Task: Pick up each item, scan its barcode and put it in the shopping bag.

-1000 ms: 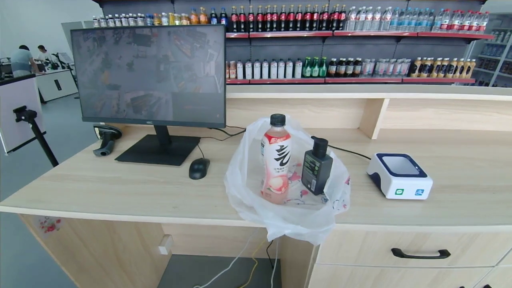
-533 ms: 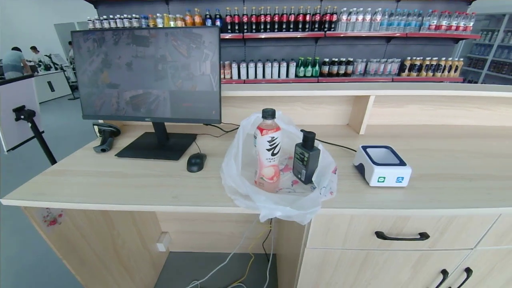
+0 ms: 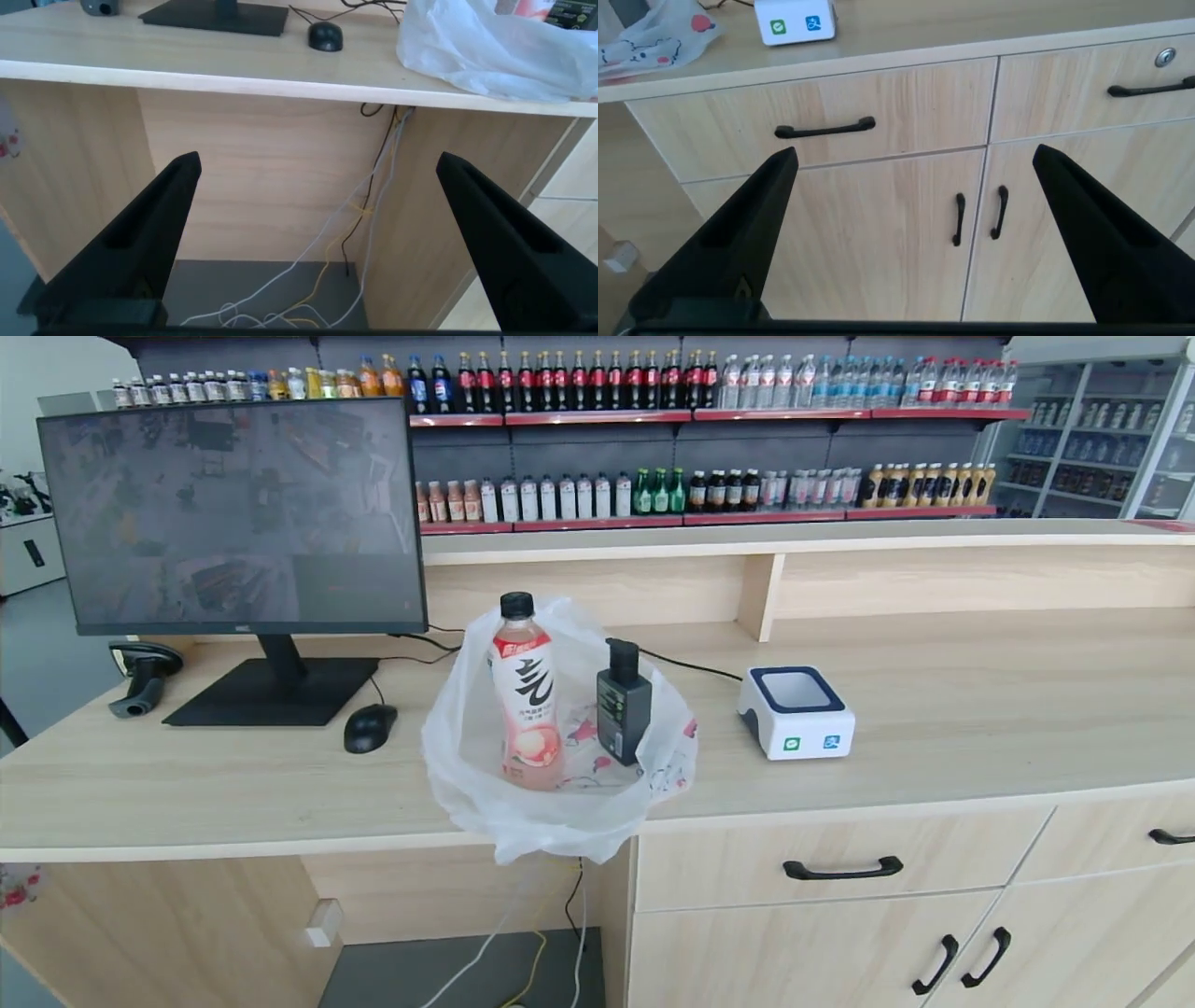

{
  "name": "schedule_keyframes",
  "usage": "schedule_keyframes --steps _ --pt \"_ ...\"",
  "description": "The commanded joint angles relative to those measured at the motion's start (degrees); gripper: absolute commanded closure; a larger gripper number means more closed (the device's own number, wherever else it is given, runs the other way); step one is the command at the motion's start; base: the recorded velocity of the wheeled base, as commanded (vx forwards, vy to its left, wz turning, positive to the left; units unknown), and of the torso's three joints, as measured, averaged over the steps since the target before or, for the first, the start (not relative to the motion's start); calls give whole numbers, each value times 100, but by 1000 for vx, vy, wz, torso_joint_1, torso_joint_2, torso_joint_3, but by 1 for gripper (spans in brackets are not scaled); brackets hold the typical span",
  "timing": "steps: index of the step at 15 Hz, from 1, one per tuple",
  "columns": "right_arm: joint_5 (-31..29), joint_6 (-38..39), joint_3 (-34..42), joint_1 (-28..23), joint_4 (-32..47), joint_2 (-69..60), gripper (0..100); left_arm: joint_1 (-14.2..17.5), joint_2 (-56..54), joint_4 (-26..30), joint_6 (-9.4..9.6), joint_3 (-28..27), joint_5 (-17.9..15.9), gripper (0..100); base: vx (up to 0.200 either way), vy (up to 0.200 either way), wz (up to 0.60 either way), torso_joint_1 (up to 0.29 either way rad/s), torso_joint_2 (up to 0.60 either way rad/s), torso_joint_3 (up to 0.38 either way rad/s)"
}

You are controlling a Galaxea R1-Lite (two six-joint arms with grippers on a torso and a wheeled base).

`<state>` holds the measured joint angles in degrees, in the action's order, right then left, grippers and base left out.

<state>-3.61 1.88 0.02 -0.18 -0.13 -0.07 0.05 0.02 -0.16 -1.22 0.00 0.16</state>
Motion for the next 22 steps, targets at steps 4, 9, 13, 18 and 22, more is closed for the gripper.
schedule_keyframes --steps 4,9,13,18,22 --pt "0 -12 -2 -8 -4 7 0 -5 -2 -2 -1 0 2 0 0 -200 0 2 -1 0" --pt "0 -21 -2 -8 -4 7 0 -5 -2 -2 -1 0 2 0 0 -160 0 4 4 4" --pt "0 -3 -2 -8 -4 7 0 -5 -2 -11 -1 0 -7 0 0 0 0 0 0 0" --pt "0 -21 -2 -8 -4 7 0 -5 -2 -2 -1 0 -7 0 -200 0 0 3 6 0" --pt "0 -21 -2 -8 -4 7 0 -5 -2 -2 -1 0 2 0 -50 0 0 -4 1 1"
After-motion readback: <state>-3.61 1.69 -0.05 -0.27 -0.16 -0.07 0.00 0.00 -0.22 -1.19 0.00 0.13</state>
